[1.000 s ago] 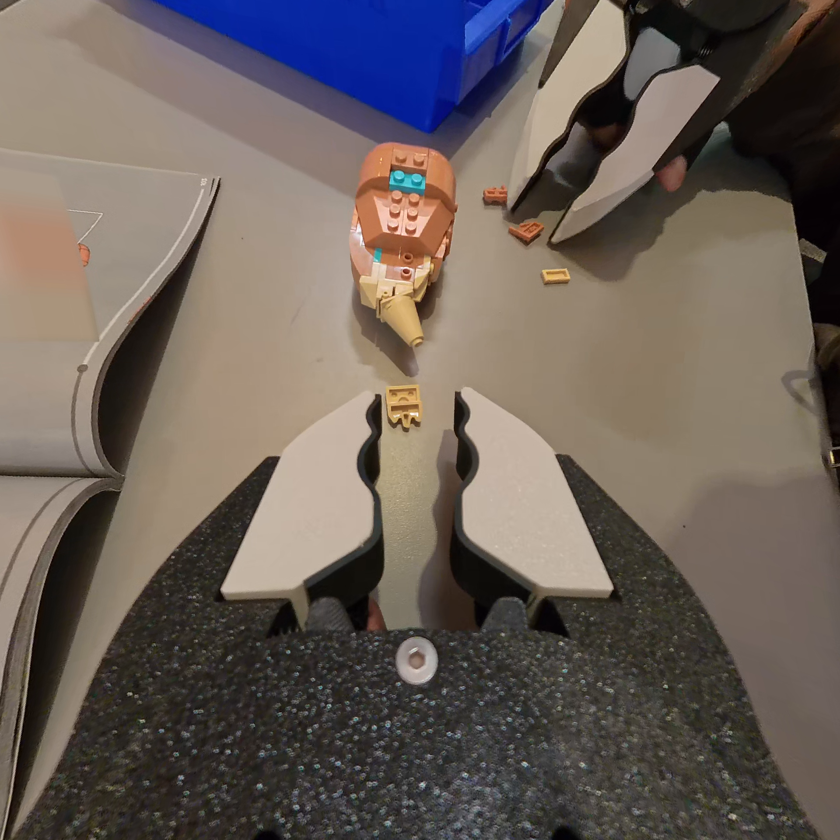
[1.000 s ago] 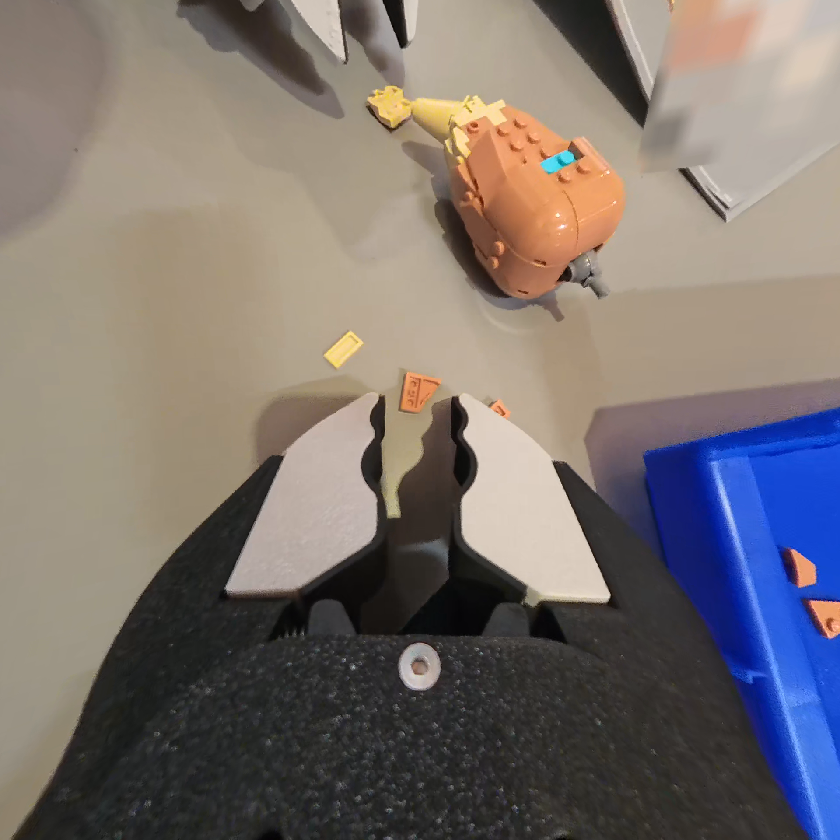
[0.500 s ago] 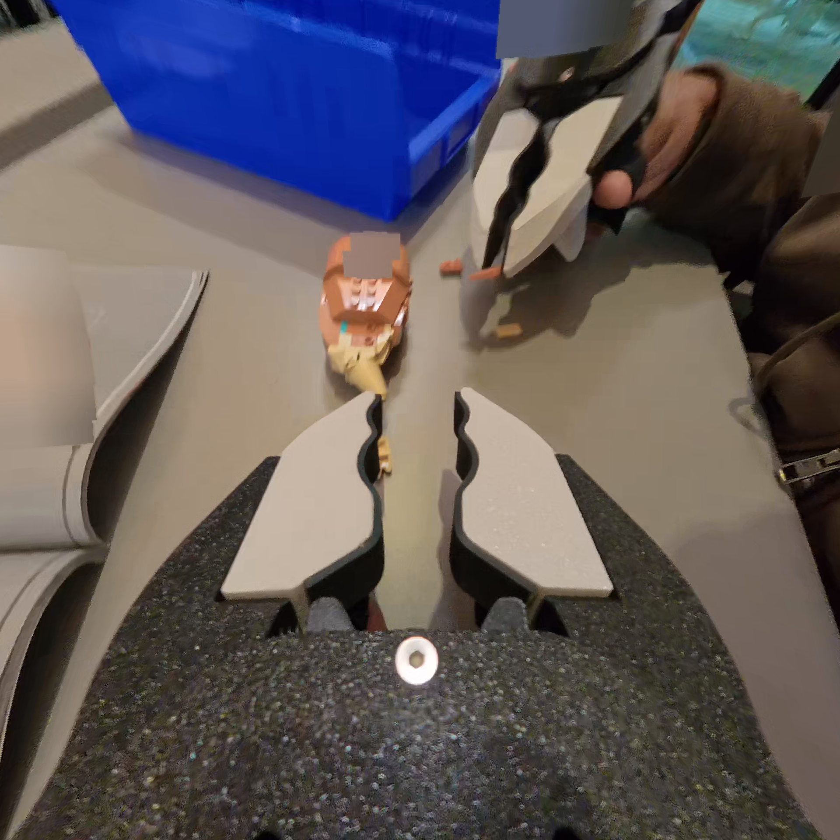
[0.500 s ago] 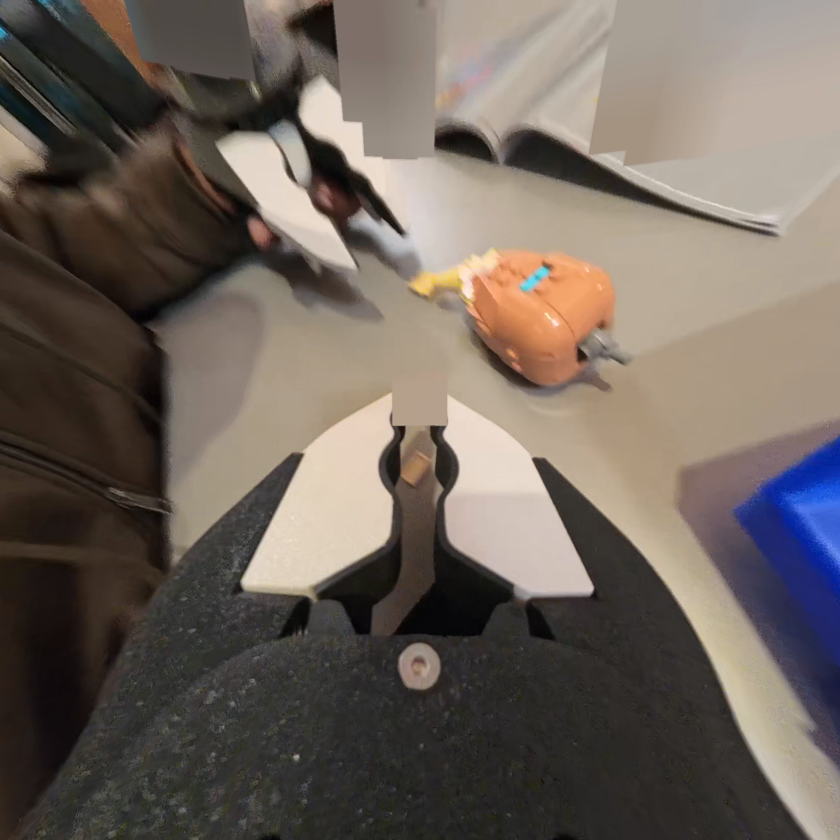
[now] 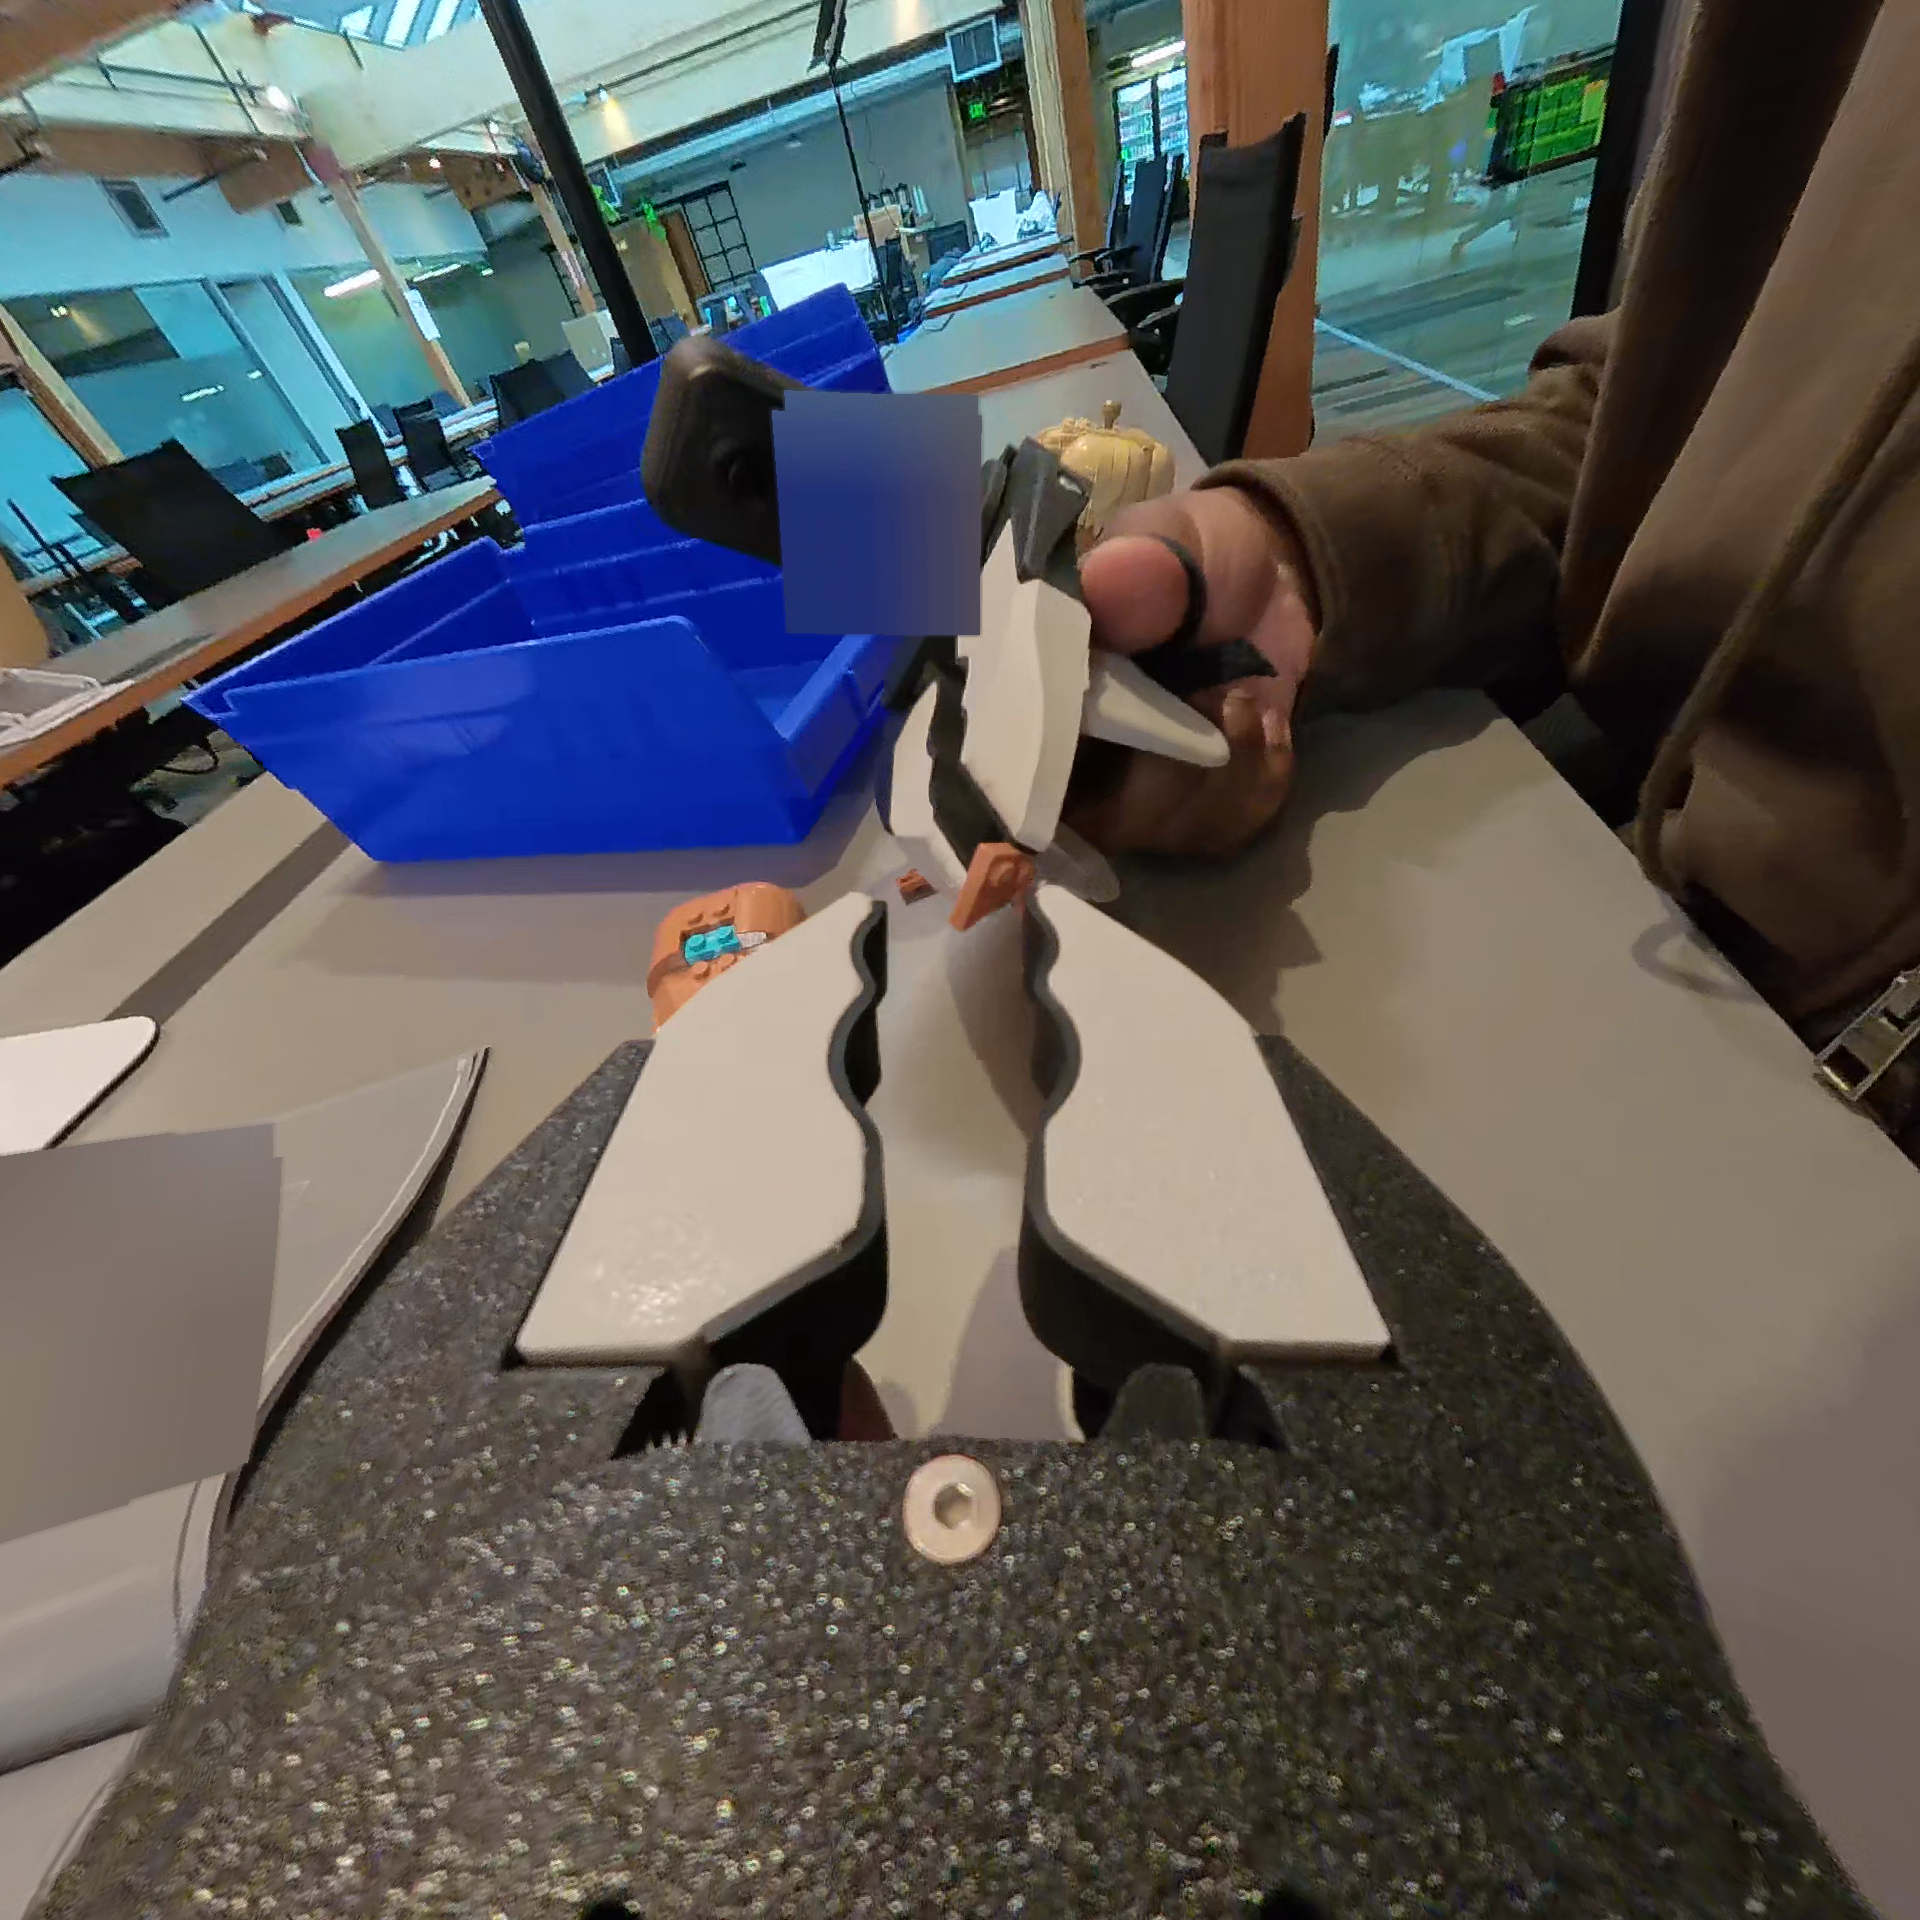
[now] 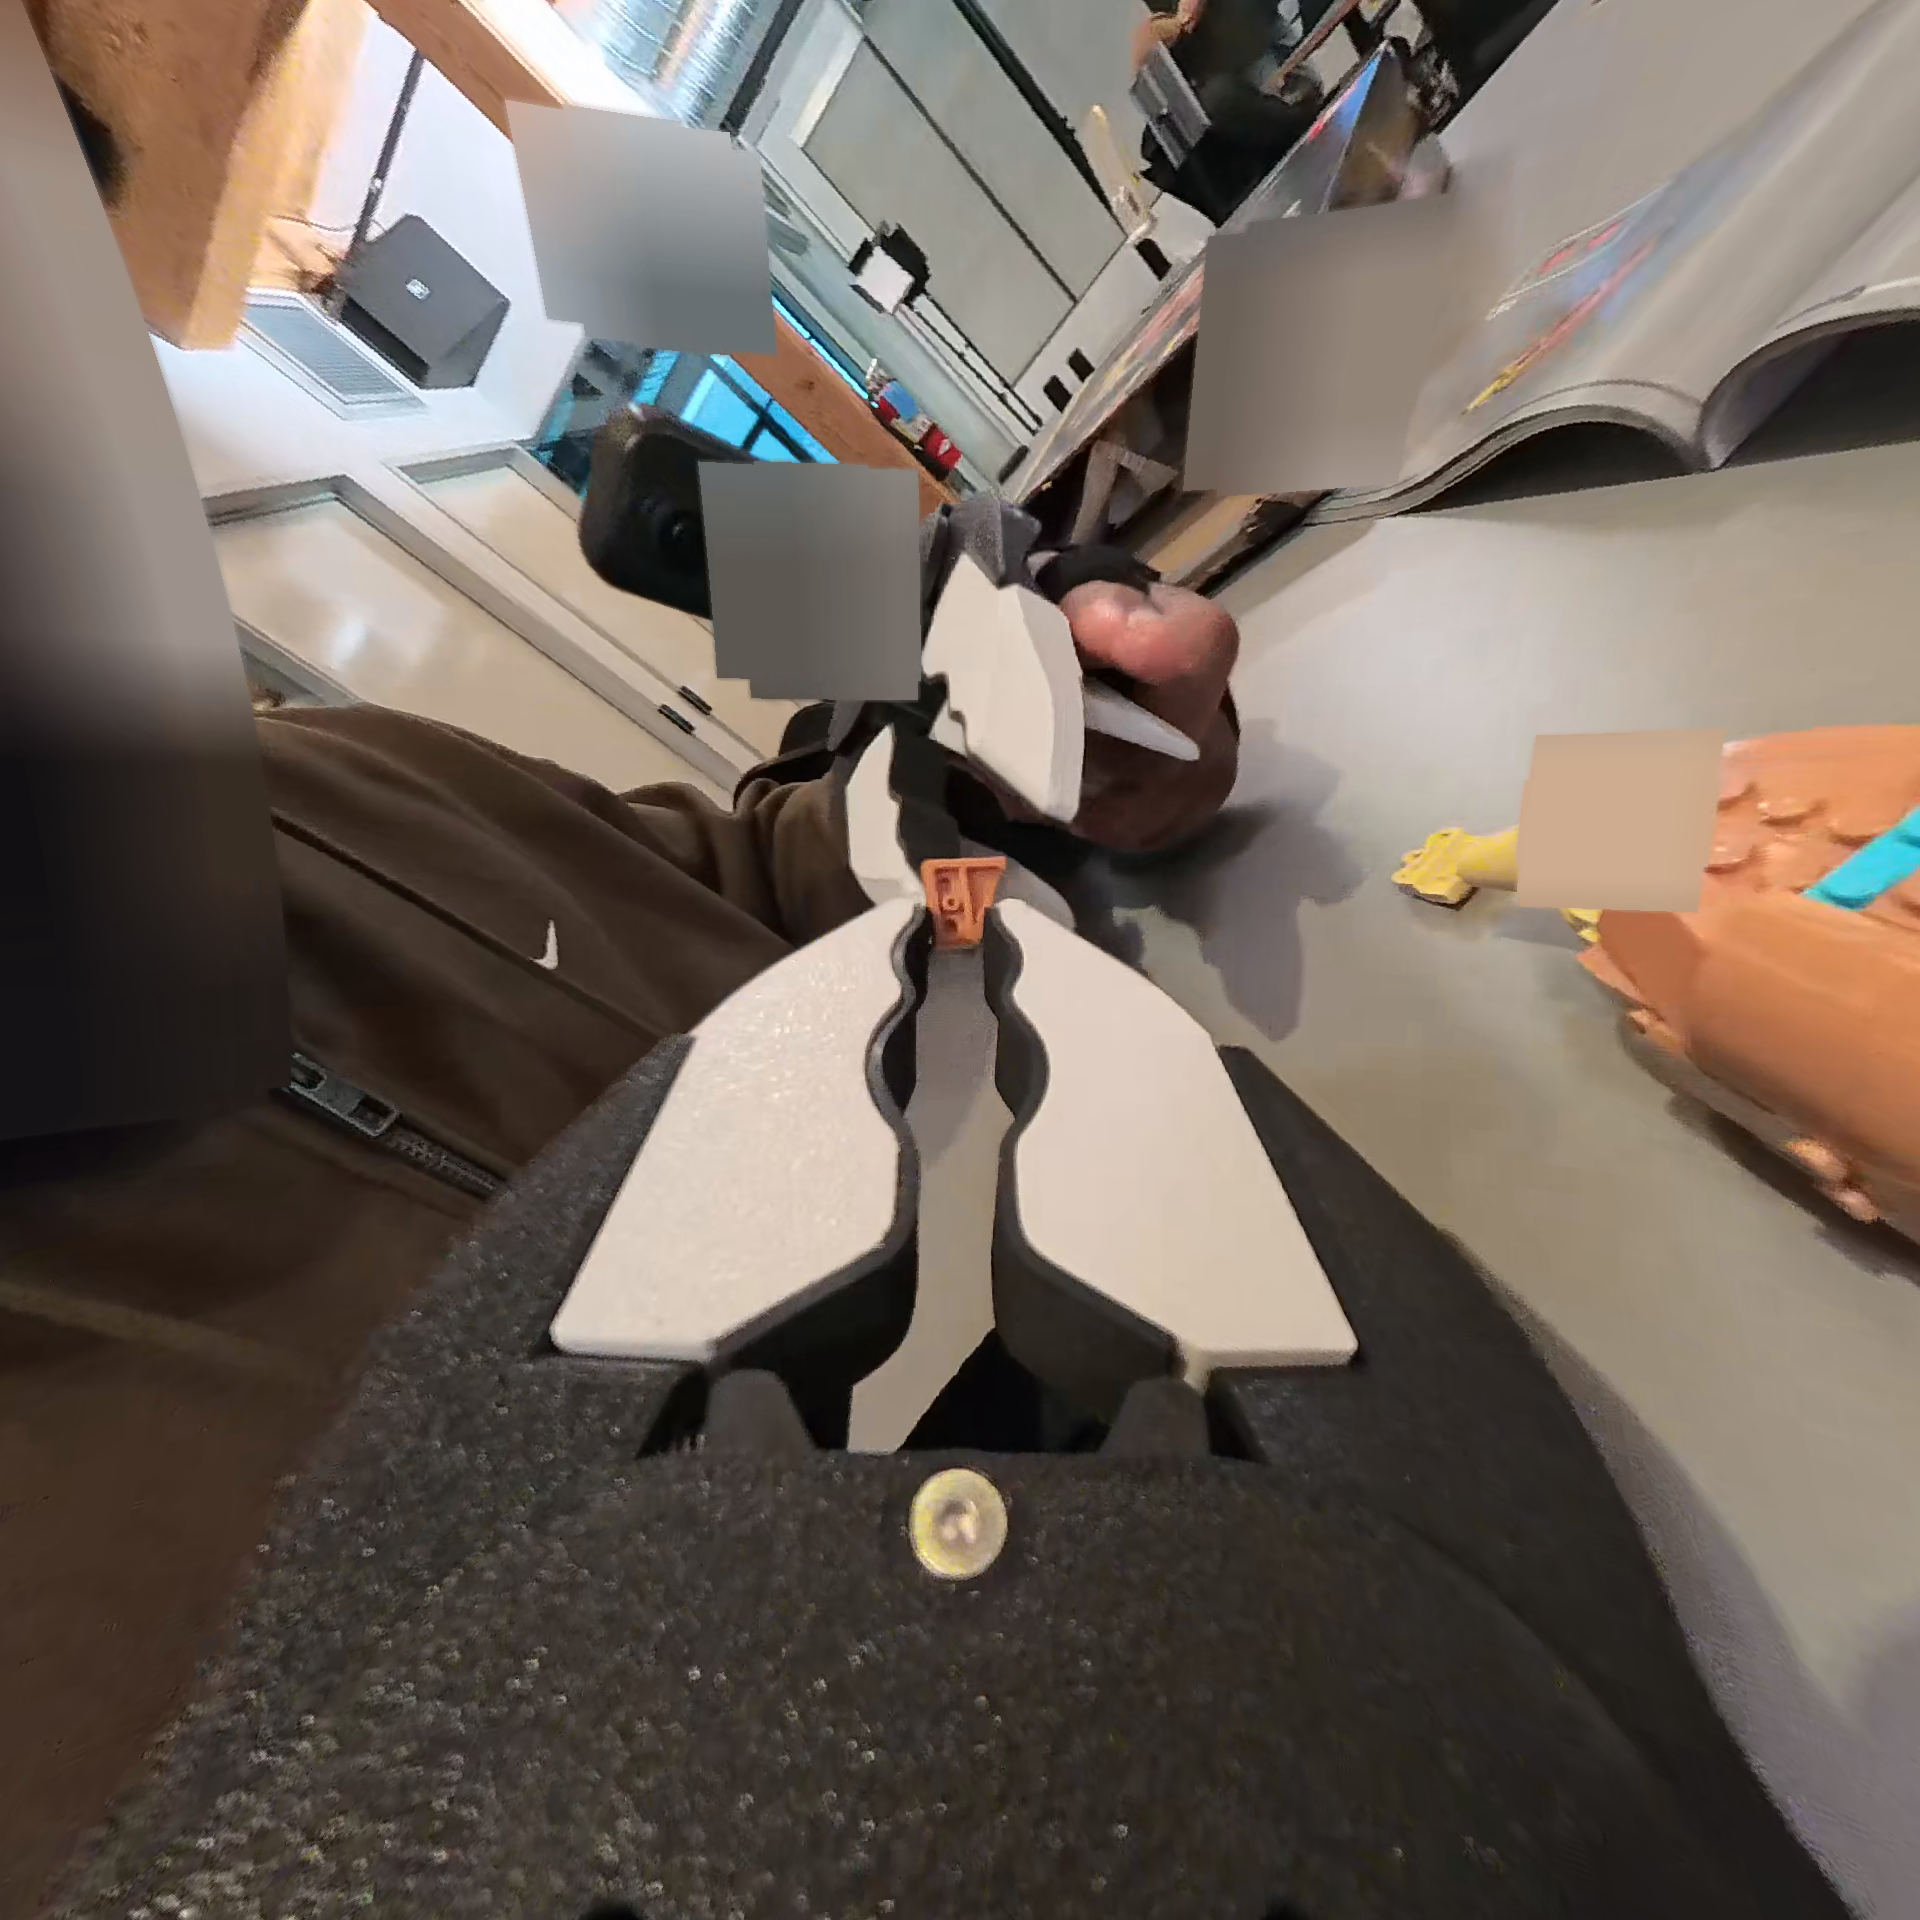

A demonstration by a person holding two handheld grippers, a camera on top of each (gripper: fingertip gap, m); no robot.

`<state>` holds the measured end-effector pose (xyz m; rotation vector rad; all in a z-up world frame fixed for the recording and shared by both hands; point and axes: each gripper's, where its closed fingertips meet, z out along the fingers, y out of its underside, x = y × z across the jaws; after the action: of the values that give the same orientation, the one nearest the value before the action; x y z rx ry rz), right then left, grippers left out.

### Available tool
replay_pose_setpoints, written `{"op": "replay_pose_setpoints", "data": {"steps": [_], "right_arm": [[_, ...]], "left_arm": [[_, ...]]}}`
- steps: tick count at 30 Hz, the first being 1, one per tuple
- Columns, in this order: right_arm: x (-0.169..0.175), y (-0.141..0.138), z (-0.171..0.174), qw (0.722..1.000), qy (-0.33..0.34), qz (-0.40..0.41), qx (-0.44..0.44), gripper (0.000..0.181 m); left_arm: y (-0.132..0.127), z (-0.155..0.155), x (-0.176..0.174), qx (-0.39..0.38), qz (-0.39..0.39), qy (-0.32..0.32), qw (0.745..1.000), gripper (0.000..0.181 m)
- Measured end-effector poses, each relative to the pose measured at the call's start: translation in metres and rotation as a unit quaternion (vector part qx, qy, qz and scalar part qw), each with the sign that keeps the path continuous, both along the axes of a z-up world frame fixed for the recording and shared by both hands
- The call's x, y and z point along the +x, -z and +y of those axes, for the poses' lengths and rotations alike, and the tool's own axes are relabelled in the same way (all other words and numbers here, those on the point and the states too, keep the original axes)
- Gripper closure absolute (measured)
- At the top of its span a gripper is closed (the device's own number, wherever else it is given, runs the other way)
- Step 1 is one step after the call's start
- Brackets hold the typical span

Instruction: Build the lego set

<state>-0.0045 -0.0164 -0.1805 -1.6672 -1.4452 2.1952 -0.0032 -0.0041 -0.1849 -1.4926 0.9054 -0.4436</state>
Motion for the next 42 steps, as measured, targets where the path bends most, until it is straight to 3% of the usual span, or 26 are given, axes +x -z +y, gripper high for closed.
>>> {"op": "replay_pose_setpoints", "data": {"steps": [11, 18, 21, 27, 36, 42], "right_arm": [[-0.002, -0.002, 0.004, 1.000, 0.006, 0.004, -0.020, 0.171], [-0.004, 0.008, 0.016, 0.999, 0.041, -0.016, 0.028, 0.168], [-0.003, 0.015, 0.026, 0.994, 0.064, -0.026, 0.087, 0.166], [-0.002, 0.025, 0.026, 0.977, 0.062, -0.030, 0.199, 0.166], [-0.006, 0.037, 0.008, 0.975, 0.029, -0.060, 0.212, 0.176], [-0.002, 0.052, 0.016, 0.969, 0.047, -0.121, 0.208, 0.176]], "left_arm": [[0.007, -0.003, 0.002, -0.015, 0.019, 0.013, 1.000, 0.179], [0.013, 0.000, -0.001, -0.111, -0.026, 0.013, 0.993, 0.179], [0.022, 0.000, -0.003, -0.195, -0.056, 0.010, 0.979, 0.179], [0.026, -0.004, -0.006, -0.359, -0.157, 0.021, 0.920, 0.179], [0.040, -0.010, -0.002, -0.415, -0.151, 0.027, 0.897, 0.178], [0.052, -0.004, -0.009, -0.408, -0.110, -0.015, 0.906, 0.177]]}}
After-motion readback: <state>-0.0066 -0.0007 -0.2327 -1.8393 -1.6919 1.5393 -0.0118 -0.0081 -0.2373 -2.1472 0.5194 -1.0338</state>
